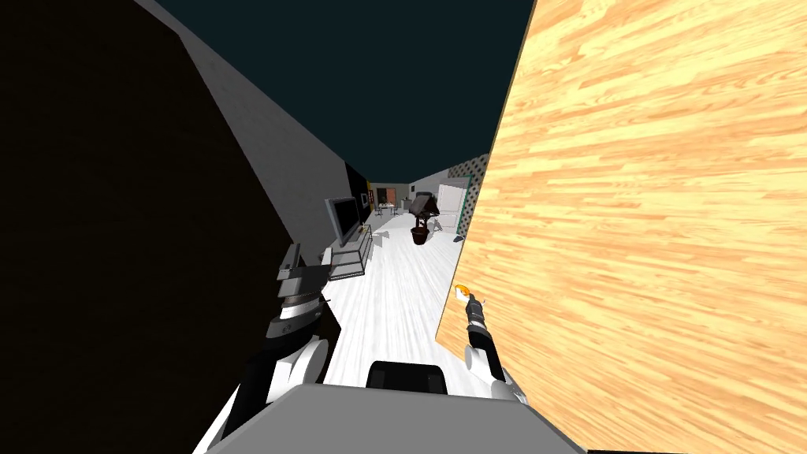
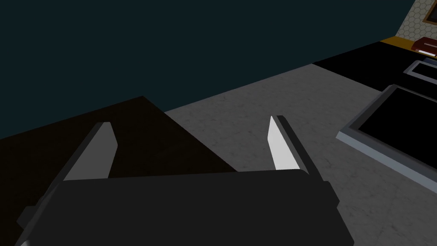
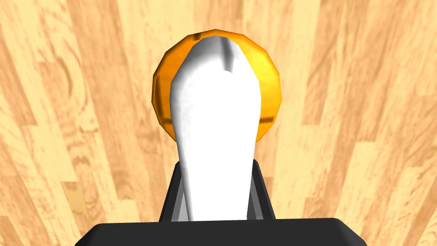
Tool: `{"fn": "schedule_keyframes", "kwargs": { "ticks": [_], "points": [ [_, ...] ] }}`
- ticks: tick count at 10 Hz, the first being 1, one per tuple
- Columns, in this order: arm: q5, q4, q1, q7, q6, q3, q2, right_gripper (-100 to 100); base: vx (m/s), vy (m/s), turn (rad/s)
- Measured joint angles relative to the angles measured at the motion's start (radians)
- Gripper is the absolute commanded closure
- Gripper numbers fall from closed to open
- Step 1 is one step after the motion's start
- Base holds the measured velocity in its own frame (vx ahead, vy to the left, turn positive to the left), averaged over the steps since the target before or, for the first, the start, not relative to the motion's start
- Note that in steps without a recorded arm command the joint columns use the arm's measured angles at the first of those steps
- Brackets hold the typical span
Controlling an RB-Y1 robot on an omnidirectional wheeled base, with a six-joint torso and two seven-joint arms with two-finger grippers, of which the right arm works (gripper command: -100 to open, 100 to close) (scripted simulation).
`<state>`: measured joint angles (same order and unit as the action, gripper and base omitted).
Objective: Push the door open
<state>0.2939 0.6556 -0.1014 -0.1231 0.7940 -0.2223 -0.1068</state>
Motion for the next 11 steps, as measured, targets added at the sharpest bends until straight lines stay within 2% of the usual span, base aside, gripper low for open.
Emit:
{"fn": "schedule_keyframes", "kwargs": {
  "ticks": [1, 3, 6, 8, 9, 11],
  "points": [
    [0.007, -0.005, 0.002, -0.002, 0.003, -0.01, -0.001, 100, 0.151, 0.009, -0.033],
    [0.018, 0.039, 0.024, -0.013, -0.022, -0.027, 0.0, 100, 0.181, 0.024, -0.046],
    [0.04, 0.003, 0.016, -0.019, 0.002, -0.061, -0.008, 100, 0.199, 0.013, -0.073],
    [0.057, -0.014, 0.003, -0.03, 0.005, -0.087, -0.015, 100, 0.177, 0.023, -0.041],
    [0.061, 0.007, 0.013, -0.036, 0.001, -0.095, -0.013, 100, 0.176, 0.004, -0.055],
    [0.075, -0.002, 0.019, -0.043, 0.01, -0.116, -0.013, 100, 0.218, 0.032, -0.074]
  ]
}}
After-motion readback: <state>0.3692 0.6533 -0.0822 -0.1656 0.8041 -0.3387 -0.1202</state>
